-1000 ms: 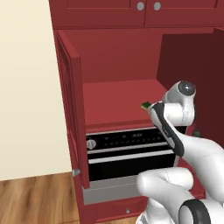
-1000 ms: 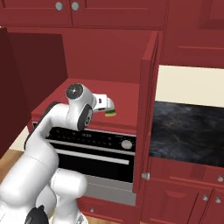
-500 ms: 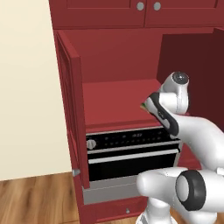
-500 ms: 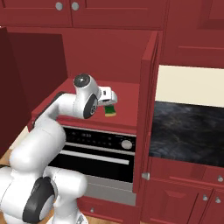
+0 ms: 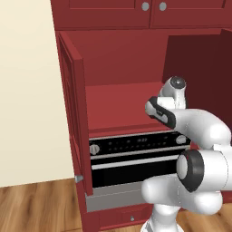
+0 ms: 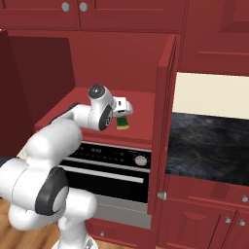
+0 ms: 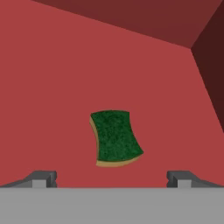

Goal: Locate and retrieve the dish brush and sponge from the cabinet. Place them next to the sink.

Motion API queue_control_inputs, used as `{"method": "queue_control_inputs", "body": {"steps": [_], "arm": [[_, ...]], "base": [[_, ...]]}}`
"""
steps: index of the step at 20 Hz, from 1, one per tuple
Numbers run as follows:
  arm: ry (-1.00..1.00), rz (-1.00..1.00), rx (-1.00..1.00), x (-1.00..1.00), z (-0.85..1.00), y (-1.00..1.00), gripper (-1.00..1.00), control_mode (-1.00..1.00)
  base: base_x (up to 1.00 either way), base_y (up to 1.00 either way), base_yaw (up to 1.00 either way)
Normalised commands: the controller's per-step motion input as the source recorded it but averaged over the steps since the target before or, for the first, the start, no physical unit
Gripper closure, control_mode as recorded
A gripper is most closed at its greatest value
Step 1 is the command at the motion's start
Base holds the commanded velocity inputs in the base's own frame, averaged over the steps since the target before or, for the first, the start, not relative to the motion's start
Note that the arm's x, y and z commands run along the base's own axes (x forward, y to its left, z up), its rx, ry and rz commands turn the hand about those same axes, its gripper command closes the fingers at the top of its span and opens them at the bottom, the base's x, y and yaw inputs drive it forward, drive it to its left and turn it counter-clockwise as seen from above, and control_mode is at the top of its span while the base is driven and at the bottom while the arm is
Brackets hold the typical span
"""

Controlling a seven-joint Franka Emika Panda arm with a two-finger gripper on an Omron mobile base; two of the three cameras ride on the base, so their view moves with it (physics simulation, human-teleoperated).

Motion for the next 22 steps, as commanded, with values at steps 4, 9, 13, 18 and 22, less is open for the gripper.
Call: {"method": "queue_control_inputs", "body": {"steps": [4,9,13,18,22], "arm": [[0.11,0.00,-0.02,0.54,-0.10,0.00,-1.00,-1.00],[0.12,0.00,0.00,0.48,-0.19,-0.01,-1.00,-1.00],[0.07,0.00,0.00,0.21,-0.40,0.00,-1.00,-1.00],[0.00,0.00,0.00,0.04,-0.44,-0.10,-1.00,-1.00],[0.00,-0.02,0.00,0.00,-0.36,-0.14,-1.00,-1.00]], "base": [[0.00,0.00,0.00],[0.00,0.00,0.00],[0.00,0.00,0.00],[0.00,0.00,0.00],[0.00,0.00,0.00]]}}
